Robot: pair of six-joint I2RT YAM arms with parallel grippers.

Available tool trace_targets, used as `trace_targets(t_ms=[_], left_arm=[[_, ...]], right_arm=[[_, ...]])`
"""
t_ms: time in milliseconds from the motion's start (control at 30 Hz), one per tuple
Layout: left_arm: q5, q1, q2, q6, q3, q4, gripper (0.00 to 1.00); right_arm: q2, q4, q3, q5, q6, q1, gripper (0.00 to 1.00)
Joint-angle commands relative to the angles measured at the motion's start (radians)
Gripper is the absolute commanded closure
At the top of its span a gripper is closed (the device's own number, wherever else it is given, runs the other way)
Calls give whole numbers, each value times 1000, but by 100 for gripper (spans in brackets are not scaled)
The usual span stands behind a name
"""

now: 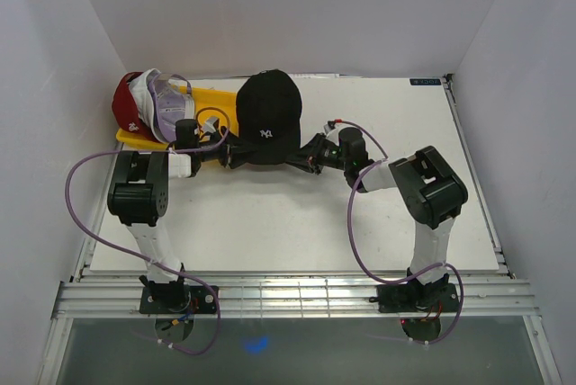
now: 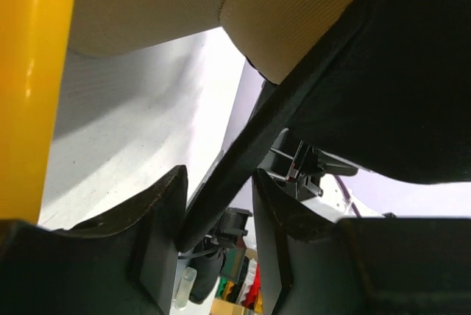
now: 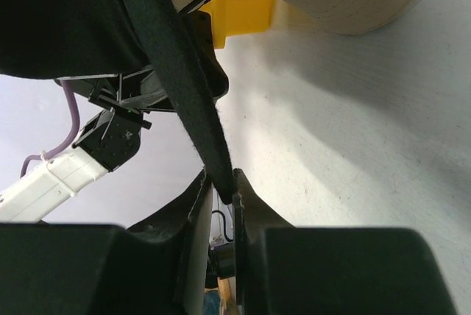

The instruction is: Stack the hats

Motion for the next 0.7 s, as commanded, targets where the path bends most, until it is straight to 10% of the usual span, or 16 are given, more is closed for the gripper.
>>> trace_targets(t_ms=[0,667], left_arm=[[-68,22,-103,90,35,-143,50],[-266,22,-306,414,125,-635,43]], right_arm=[[40,-58,11,29,-31,-9,92],[119,-98,100,54,-20,-6,92]])
